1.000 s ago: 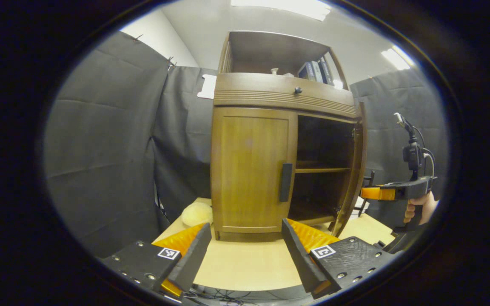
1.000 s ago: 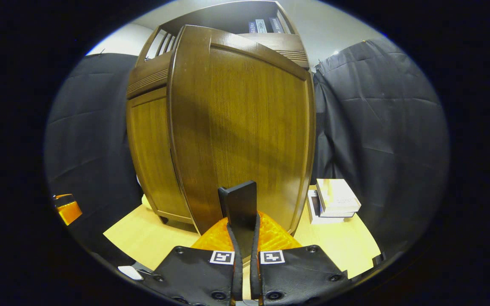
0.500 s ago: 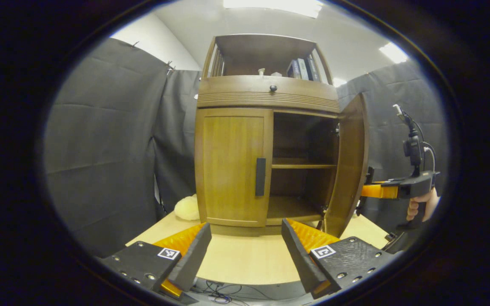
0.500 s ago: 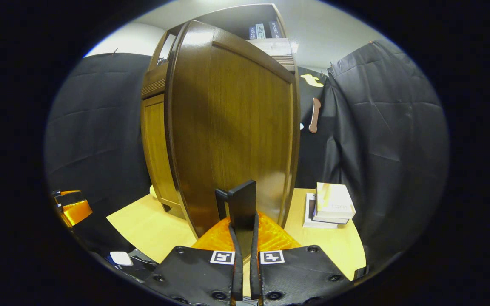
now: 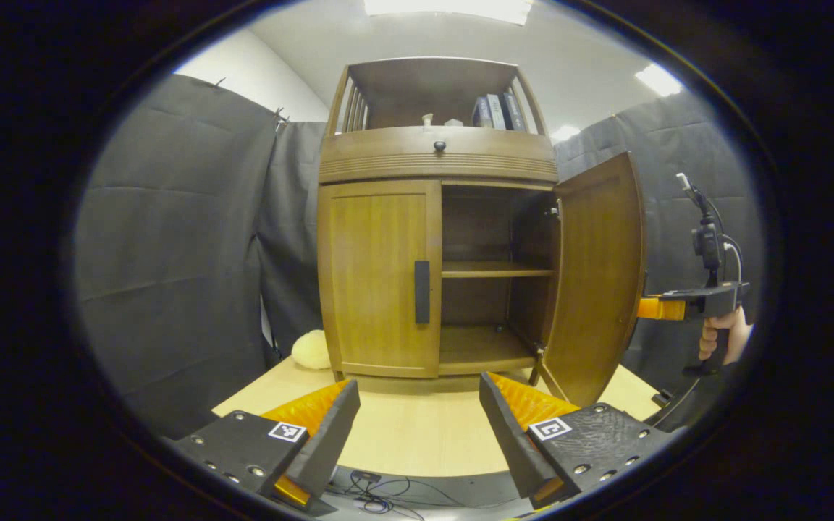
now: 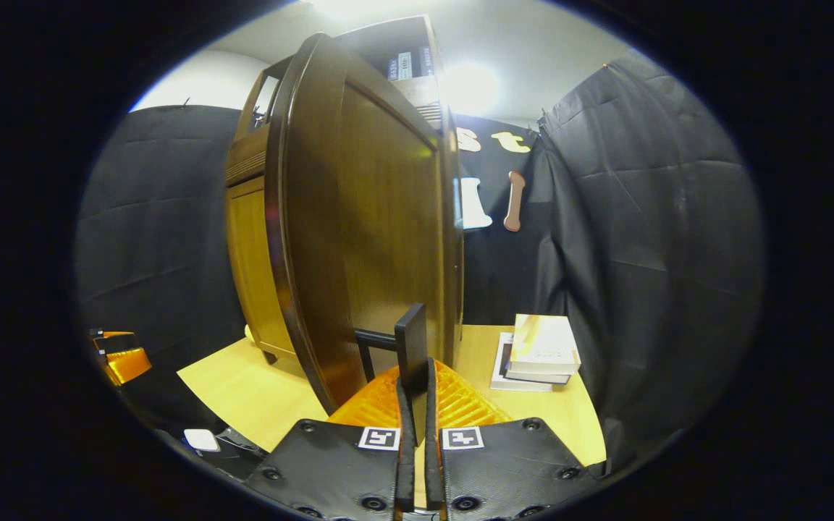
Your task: Open the right door of the double-door shoe cabinet with the right hand, and open the left door with the left hand.
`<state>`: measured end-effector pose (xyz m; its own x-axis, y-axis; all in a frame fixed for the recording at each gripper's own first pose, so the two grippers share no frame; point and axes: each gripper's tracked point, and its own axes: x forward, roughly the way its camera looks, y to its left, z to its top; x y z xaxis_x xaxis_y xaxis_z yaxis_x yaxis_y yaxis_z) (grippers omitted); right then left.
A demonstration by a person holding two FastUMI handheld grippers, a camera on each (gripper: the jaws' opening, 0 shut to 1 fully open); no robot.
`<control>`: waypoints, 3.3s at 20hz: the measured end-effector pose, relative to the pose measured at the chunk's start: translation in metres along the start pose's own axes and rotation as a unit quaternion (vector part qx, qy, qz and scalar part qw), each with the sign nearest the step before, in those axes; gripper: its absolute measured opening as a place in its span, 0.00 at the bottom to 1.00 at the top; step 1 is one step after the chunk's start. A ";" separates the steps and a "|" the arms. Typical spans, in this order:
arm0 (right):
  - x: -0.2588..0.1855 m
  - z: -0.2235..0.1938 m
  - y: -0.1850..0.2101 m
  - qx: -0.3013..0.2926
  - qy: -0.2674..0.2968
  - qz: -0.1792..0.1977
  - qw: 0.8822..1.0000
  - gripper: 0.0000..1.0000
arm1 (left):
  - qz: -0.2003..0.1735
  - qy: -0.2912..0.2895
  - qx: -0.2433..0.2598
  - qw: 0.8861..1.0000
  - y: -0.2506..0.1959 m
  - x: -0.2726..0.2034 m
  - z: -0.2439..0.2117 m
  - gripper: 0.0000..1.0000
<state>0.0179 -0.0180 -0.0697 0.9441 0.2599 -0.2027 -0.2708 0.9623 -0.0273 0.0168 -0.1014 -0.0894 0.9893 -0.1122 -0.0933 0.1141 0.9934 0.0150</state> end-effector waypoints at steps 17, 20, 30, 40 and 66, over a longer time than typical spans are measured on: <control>-0.042 -0.003 -0.025 0.029 -0.003 -0.045 0.999 0.06 | -0.045 0.018 -0.018 0.999 -0.016 0.014 -0.001 0.96; -0.055 -0.002 -0.029 0.036 0.004 -0.076 0.996 0.05 | -0.063 0.026 -0.028 0.997 -0.006 0.029 -0.002 0.96; -0.112 -0.004 -0.021 0.068 0.011 -0.205 0.976 0.05 | -0.091 0.004 -0.041 0.995 0.074 0.093 0.018 0.96; -0.129 0.000 0.004 0.079 0.005 -0.258 0.963 0.05 | -0.097 -0.030 -0.049 0.994 0.105 0.171 0.064 0.96; -0.078 -0.012 -0.031 0.047 -0.001 -0.262 0.964 0.98 | -0.083 0.019 -0.048 0.995 0.016 0.342 0.049 0.64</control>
<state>-0.0498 -0.0687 -0.0646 0.9470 -0.2634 -0.1838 0.2612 0.9646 -0.0366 0.3611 -0.1250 -0.0721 0.9530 -0.2759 -0.1250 0.2647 0.9593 -0.0988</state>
